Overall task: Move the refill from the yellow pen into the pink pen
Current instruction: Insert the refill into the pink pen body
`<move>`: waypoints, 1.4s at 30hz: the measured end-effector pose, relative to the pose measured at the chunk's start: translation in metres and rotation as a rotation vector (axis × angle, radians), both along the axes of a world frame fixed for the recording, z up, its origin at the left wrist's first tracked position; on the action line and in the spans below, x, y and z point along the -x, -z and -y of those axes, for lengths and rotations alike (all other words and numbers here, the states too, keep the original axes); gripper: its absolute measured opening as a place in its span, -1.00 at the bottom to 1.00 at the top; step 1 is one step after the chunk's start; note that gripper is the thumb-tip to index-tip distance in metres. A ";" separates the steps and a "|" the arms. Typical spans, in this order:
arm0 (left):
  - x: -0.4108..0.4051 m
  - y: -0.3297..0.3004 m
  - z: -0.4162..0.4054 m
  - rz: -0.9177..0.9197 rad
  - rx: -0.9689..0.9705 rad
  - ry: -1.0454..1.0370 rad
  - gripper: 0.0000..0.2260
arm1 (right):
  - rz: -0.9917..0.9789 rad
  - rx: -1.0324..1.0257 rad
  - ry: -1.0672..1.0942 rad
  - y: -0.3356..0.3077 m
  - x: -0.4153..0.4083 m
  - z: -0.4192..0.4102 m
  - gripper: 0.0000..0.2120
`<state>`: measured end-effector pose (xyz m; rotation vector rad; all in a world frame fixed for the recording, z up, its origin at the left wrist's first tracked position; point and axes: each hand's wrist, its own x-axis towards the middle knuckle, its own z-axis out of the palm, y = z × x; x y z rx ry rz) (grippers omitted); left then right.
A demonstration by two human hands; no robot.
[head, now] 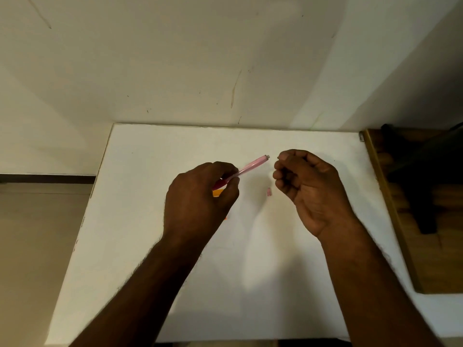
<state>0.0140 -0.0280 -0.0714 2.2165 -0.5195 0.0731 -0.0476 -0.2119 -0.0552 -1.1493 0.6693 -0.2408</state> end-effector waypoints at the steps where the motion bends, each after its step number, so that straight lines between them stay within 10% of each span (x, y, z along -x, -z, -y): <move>1: 0.000 0.000 0.001 0.005 -0.003 0.009 -0.86 | 0.029 -0.071 0.001 -0.001 0.000 -0.001 -0.83; 34: -0.003 0.004 -0.002 0.043 0.026 0.056 -0.87 | 0.086 -0.186 -0.070 0.004 -0.002 -0.006 -0.85; 42: -0.003 0.005 -0.003 0.034 0.035 0.050 -0.87 | 0.119 0.044 -0.100 0.002 -0.002 -0.004 -0.84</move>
